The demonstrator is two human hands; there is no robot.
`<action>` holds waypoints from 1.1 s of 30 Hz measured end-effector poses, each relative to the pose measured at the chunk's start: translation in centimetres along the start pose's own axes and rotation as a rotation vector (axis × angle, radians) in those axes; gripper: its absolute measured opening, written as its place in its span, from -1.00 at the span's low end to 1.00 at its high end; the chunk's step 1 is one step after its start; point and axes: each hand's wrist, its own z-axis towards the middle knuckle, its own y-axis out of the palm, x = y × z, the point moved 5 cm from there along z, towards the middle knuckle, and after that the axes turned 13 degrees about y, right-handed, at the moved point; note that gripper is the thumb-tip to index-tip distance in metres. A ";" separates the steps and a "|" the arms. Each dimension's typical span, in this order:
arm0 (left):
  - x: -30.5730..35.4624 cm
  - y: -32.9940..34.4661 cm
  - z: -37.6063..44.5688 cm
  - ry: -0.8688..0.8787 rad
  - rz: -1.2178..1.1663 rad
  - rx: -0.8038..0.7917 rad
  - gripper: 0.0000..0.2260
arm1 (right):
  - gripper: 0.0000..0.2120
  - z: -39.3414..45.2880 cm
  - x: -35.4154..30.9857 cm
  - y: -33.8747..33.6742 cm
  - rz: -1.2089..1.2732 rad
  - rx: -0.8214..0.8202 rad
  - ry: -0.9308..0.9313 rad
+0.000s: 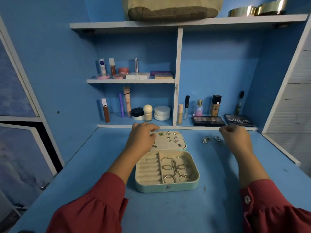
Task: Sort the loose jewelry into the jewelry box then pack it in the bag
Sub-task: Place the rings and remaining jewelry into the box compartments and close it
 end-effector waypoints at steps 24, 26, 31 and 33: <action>8.6 12.8 7.0 0.073 0.079 -0.475 -0.46 | -0.69 2.8 1.1 1.2 -0.607 0.006 -0.229; 8.3 13.1 7.2 0.094 0.106 -0.488 -0.53 | -0.71 2.8 1.1 1.3 -0.620 0.007 -0.224; 7.7 13.6 7.7 0.115 0.086 -0.455 -0.76 | -0.76 2.8 1.1 1.3 -0.599 0.020 -0.213; 7.9 13.7 7.9 0.164 0.096 -0.435 -0.75 | -0.76 2.8 1.2 1.3 -0.592 0.016 -0.212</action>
